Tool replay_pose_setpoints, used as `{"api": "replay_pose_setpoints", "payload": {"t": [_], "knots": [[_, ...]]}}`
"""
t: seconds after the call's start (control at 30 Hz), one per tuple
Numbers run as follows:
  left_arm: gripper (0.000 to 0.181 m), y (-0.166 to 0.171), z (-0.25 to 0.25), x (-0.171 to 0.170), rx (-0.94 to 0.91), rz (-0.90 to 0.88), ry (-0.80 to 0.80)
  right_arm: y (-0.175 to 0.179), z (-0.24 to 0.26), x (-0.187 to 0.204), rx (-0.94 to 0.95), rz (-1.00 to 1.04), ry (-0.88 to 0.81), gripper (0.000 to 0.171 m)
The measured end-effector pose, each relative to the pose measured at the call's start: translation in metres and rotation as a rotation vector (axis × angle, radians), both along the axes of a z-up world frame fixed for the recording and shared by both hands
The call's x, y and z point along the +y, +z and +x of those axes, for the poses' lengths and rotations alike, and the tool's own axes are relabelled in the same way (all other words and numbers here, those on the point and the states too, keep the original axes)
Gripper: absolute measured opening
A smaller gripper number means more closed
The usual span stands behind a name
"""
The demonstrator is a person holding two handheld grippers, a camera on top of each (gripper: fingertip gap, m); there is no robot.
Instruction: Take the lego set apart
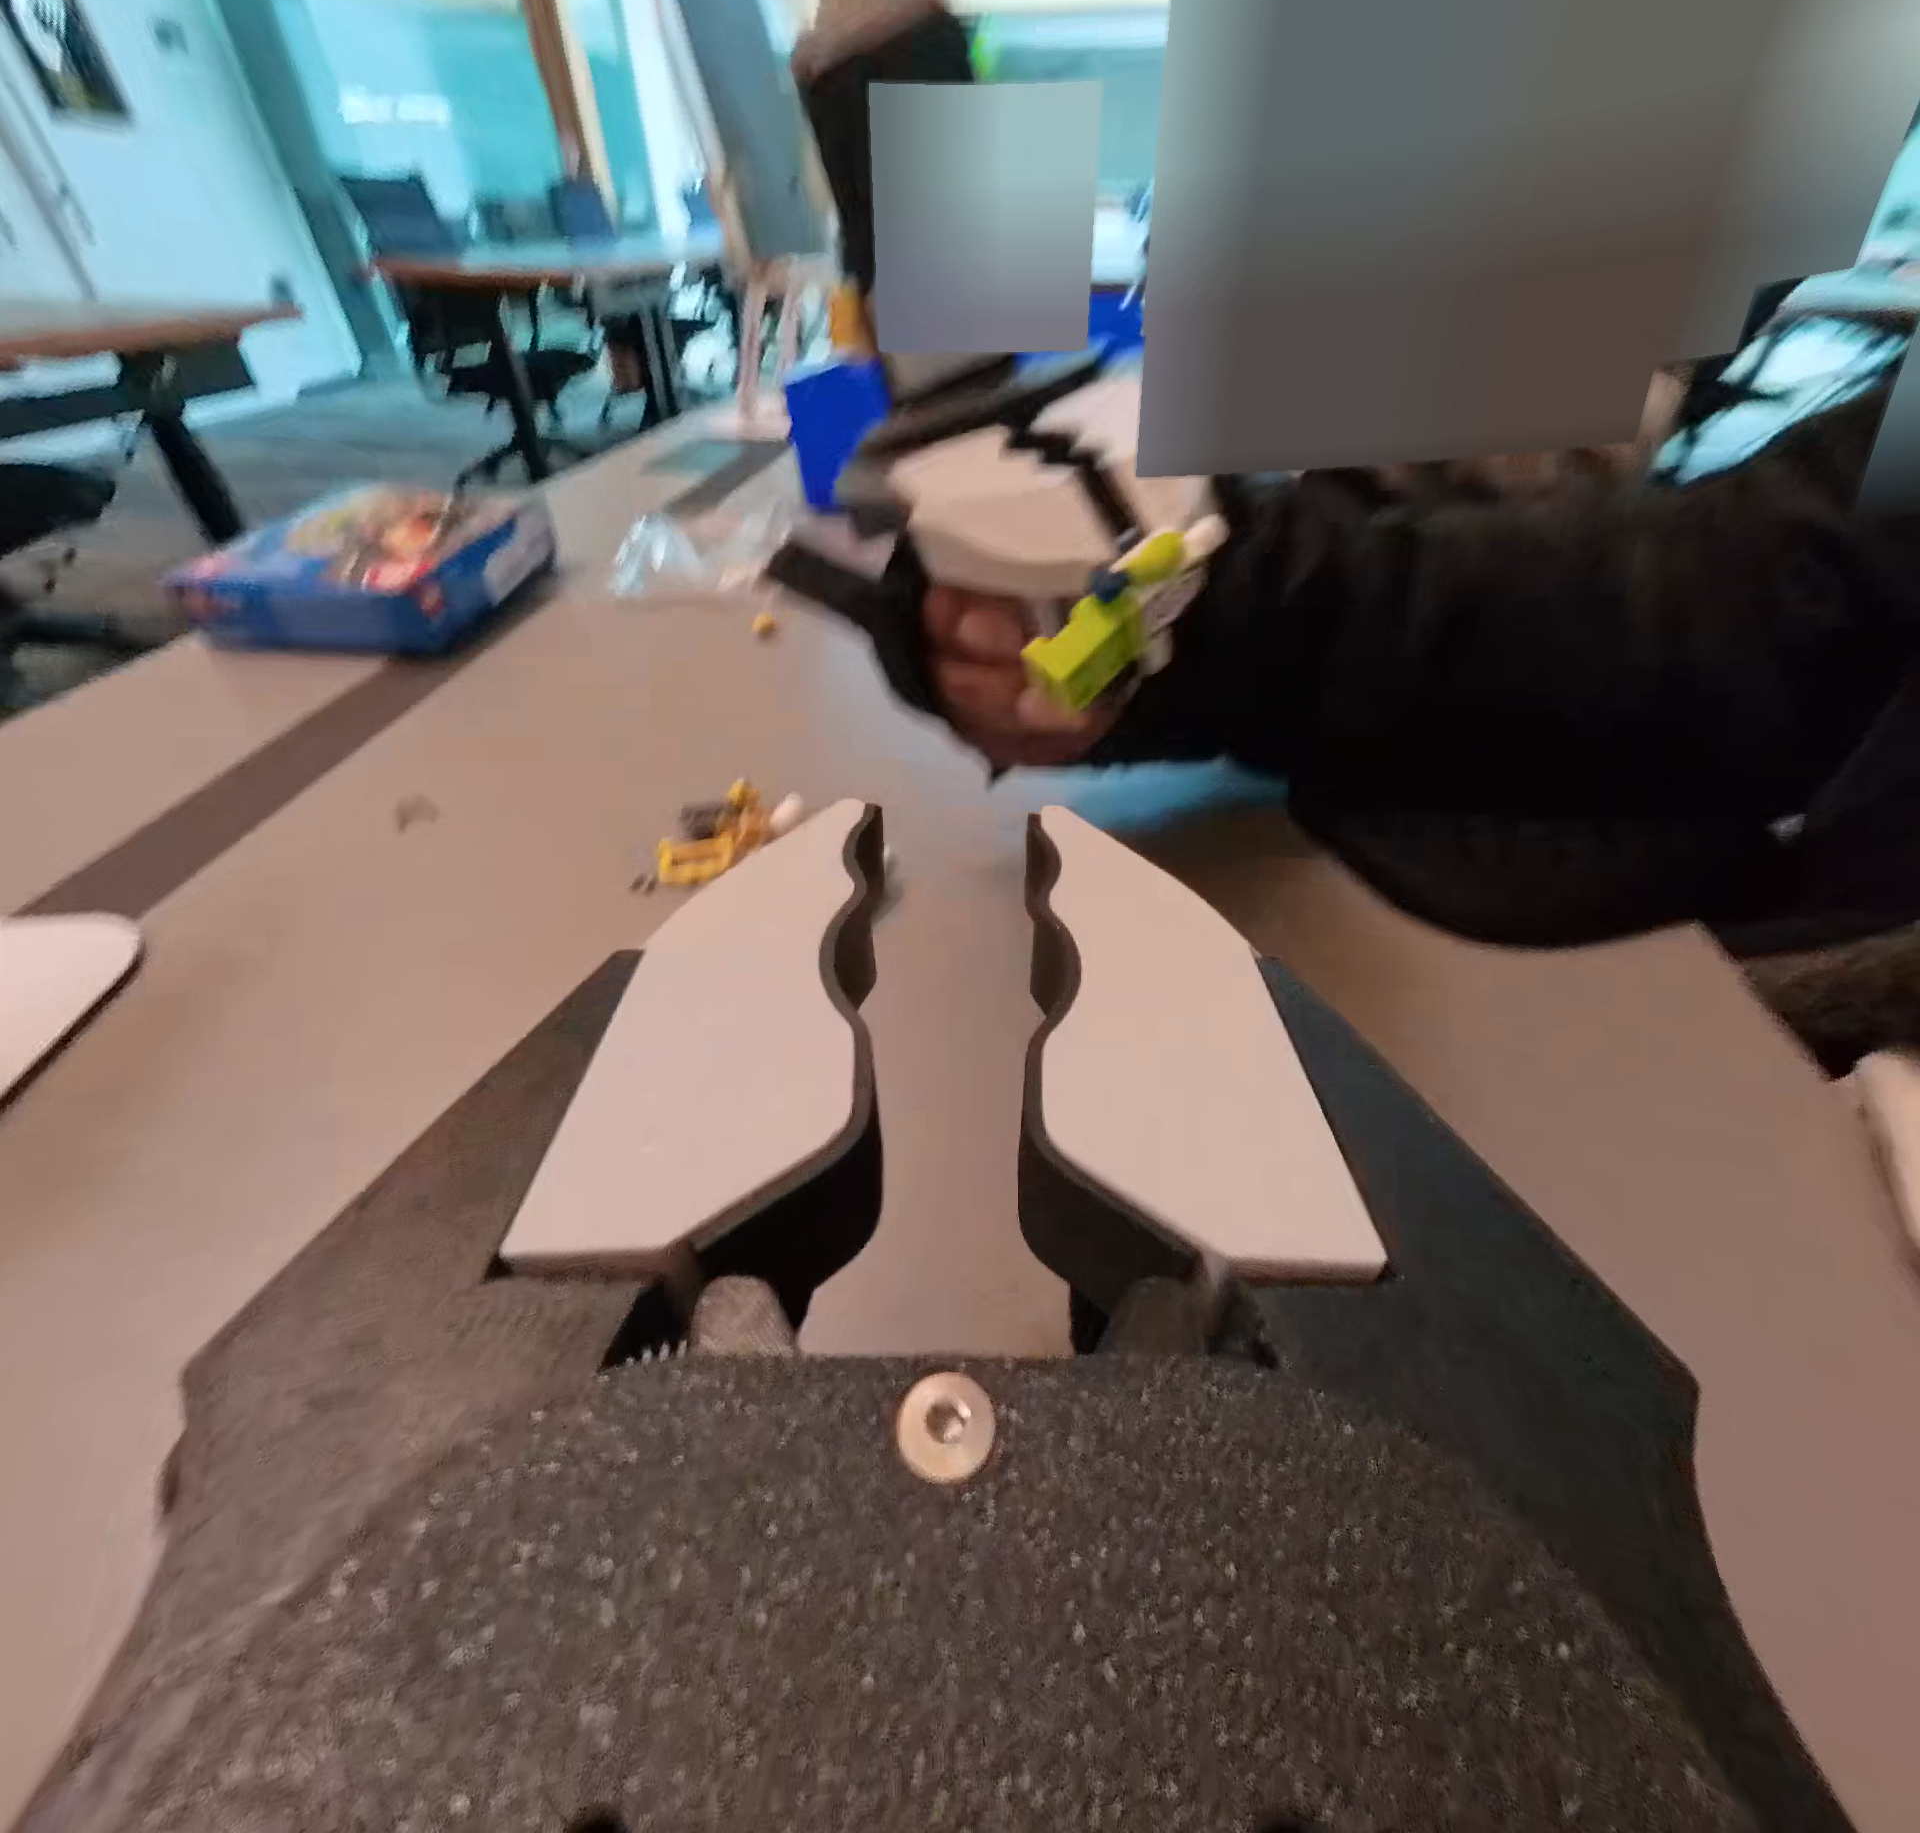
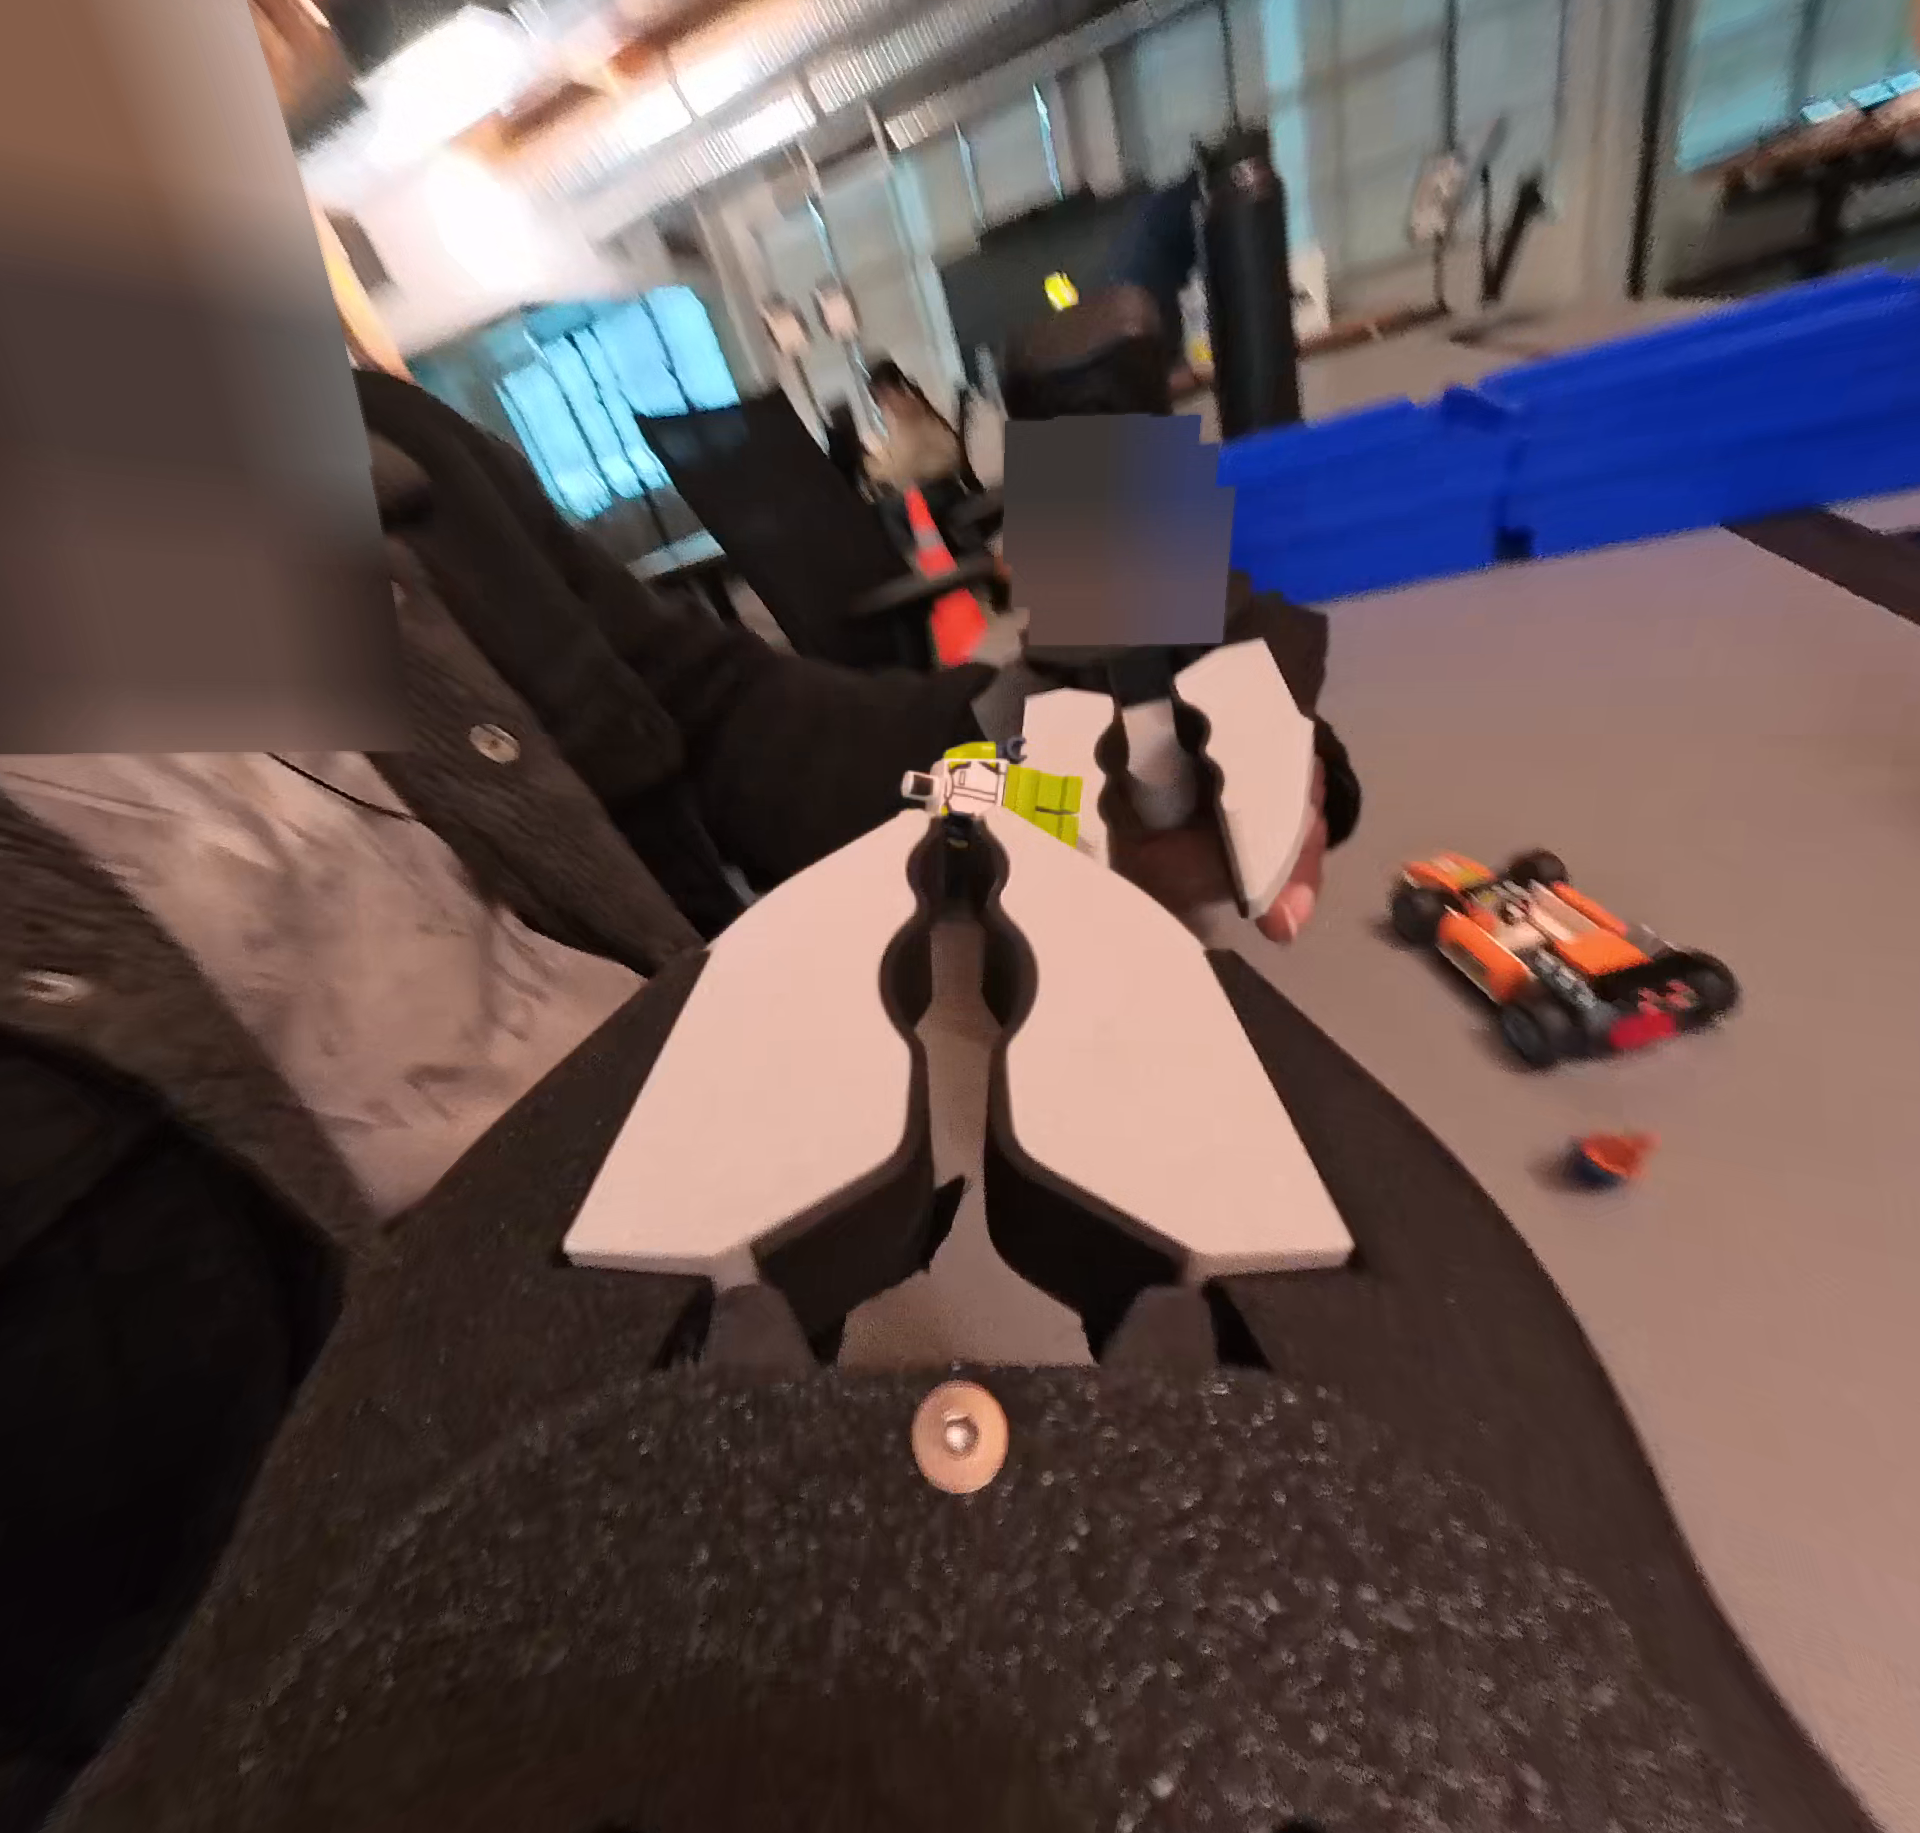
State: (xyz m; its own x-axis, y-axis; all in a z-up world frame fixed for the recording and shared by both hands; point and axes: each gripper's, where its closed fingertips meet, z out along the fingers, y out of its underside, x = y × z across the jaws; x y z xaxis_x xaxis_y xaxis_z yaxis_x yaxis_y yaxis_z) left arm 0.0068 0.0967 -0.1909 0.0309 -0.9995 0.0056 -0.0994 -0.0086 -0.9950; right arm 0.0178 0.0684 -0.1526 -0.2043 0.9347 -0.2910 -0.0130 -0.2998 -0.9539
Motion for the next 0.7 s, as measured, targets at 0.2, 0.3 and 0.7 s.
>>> {"api": "replay_pose_setpoints", "payload": {"t": [0.2, 0.3, 0.7], "knots": [[0.027, 0.047, 0.002, -0.029, -0.256, -0.092, -0.139, 0.023, 0.005, -0.011, 0.217, -0.118, 0.154, 0.004], [0.015, 0.052, 0.003, -0.04, -0.288, -0.109, -0.194, 0.023, 0.001, -0.015, 0.227, -0.13, 0.184, 0.004], [0.008, 0.02, -0.01, 0.006, -0.031, -0.069, 0.028, -0.006, -0.005, 0.027, -0.079, 0.074, -0.198, 0.029]]}}
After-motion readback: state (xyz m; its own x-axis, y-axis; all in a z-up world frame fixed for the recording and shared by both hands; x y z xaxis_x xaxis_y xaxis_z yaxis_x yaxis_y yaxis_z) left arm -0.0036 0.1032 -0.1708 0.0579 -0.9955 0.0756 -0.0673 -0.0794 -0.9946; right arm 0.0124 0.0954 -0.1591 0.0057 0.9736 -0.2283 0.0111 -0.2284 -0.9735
